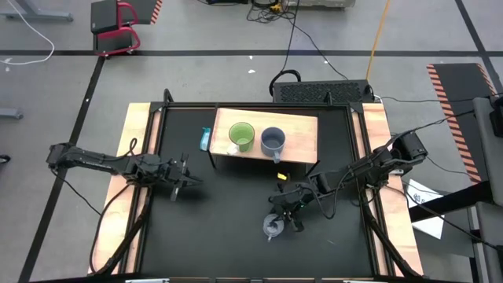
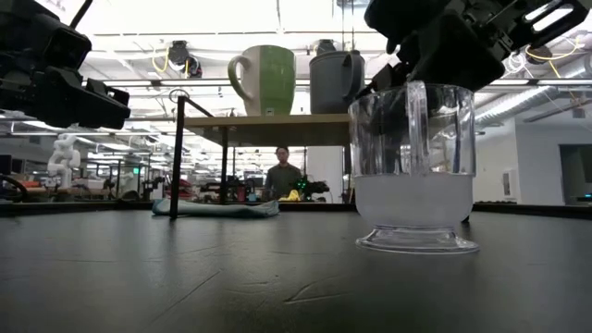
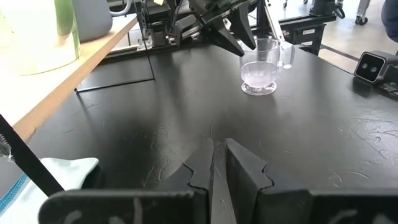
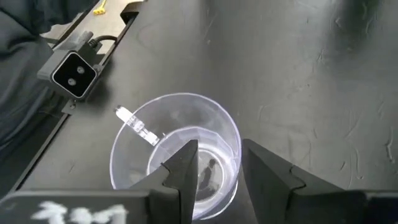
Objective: Stack small to large cups/mugs on shelf
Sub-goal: Put the transparent cup on the shelf
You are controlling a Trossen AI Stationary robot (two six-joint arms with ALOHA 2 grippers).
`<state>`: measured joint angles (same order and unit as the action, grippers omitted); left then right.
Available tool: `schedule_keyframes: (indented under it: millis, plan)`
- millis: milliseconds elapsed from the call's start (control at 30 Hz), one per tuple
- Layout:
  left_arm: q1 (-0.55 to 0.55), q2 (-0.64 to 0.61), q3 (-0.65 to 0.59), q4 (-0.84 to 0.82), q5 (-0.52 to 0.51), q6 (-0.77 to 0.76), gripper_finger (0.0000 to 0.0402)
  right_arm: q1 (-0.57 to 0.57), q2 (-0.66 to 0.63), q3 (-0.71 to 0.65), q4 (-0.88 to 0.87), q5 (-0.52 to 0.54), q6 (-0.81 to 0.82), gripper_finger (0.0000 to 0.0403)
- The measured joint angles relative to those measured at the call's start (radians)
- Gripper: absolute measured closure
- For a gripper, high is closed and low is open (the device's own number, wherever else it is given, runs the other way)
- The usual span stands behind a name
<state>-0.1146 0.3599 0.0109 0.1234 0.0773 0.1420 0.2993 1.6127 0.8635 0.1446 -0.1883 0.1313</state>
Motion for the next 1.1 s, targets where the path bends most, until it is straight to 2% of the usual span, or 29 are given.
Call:
schedule_keyframes:
  millis: [167,500,900,1100]
  plan:
    - [0.0,0.0,0.0,0.0,0.0,-0.005,0.036,0.0,0.0,0.0,-0.001,0.0,-0.01,0.029]
    - [0.0,0.0,0.0,0.0,0.0,-0.007,0.036,0.0,0.0,0.0,0.0,0.0,-0.016,0.0323]
    - [0.0,0.0,0.0,0.0,0.0,-0.016,0.036,0.0,0.0,0.0,-0.002,0.0,-0.028,0.0397]
    - [0.0,0.0,0.0,0.0,0.0,-0.017,0.036,0.0,0.0,0.0,-0.002,0.0,-0.032,0.0399]
